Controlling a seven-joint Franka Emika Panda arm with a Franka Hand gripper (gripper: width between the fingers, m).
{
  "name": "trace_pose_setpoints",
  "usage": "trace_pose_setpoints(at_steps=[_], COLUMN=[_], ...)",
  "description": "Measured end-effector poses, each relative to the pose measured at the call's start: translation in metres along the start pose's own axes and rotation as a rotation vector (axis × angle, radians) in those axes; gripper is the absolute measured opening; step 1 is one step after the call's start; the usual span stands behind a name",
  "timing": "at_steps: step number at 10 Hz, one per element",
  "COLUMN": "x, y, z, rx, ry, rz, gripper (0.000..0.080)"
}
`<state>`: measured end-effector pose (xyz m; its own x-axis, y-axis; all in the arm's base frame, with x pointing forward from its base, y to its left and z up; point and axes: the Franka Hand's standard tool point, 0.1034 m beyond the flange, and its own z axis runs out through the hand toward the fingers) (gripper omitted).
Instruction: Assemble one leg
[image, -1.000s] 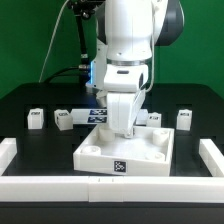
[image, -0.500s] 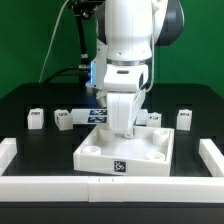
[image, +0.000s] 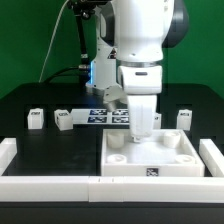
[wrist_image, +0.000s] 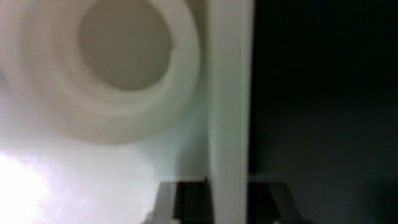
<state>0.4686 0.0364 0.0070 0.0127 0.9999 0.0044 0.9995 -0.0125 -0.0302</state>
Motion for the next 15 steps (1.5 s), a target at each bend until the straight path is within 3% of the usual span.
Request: trace_pose_setpoints(at_steps=[4, 9, 14, 15], x=[0.000, 0.022, 0.023, 0.023], y=[0.001, 0.027, 0.031, 0.031], z=[0.000, -0.001, -0.001, -0.001], rx=[0.000, -0.032, -0.025, -0.024], ry=[0.000, 0.008, 0.004, 0.004], rz=[-0.001, -0.017, 0.036, 0.036], gripper=[0.0058, 0.0058, 0.0058, 0.0138])
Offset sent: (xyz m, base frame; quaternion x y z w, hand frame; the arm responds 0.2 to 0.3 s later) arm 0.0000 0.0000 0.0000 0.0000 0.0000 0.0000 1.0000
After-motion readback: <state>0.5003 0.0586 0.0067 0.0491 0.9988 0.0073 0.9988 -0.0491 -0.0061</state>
